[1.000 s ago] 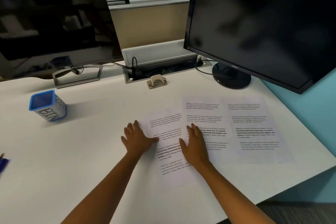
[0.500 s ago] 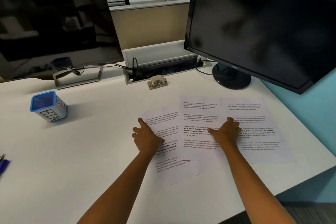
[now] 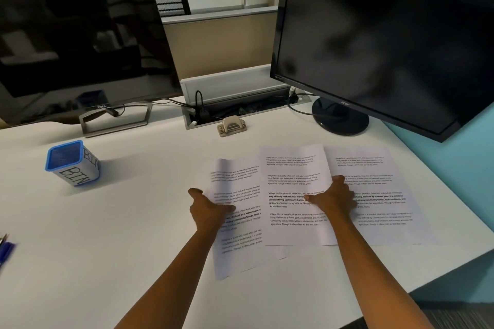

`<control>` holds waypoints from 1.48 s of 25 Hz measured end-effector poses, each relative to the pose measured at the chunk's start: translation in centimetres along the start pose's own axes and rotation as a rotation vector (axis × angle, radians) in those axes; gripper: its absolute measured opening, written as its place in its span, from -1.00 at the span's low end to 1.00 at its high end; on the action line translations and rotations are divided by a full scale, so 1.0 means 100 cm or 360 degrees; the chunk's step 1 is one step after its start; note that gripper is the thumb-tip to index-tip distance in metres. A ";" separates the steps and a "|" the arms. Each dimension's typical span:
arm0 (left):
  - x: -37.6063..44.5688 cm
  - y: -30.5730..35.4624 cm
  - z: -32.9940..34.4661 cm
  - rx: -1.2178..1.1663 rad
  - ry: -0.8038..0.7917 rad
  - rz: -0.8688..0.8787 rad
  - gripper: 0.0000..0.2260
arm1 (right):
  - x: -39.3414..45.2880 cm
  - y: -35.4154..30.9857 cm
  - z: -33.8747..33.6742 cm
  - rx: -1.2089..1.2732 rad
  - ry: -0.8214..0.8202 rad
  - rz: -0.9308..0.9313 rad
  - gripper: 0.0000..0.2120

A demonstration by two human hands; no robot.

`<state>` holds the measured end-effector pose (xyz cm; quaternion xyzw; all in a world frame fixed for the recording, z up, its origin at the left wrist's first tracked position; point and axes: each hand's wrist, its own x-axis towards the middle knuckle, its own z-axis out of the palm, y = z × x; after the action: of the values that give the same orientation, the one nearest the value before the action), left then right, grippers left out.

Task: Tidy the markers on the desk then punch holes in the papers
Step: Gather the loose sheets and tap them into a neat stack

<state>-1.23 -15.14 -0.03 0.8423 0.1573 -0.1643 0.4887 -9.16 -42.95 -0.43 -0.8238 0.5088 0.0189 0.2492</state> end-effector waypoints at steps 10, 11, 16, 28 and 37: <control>0.016 -0.030 -0.024 -0.0387 -0.0123 0.0074 -0.81 | -0.007 0.004 0.011 0.0766 0.0112 -0.0595 -0.71; 0.016 -0.033 -0.026 -0.0436 -0.0138 0.0054 -0.83 | -0.010 0.001 0.014 0.0836 0.0103 -0.0624 -0.72; 0.013 -0.033 -0.028 -0.0627 -0.0168 -0.0071 -0.77 | -0.041 -0.023 0.035 0.1021 -0.0107 -0.0766 -0.76; 0.025 -0.047 -0.029 -0.0548 -0.0264 0.0069 -0.60 | -0.038 -0.007 0.044 0.0745 0.0096 -0.0889 -0.67; 0.031 -0.051 -0.027 -0.0581 -0.0291 0.0092 -0.59 | 0.031 0.068 -0.028 -0.0057 -0.0079 -0.0004 -0.11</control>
<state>-0.26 -10.02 -4.01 0.7255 0.1153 -0.1948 0.6500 -14.06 -49.20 -1.55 -0.8280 0.5010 0.0480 0.2470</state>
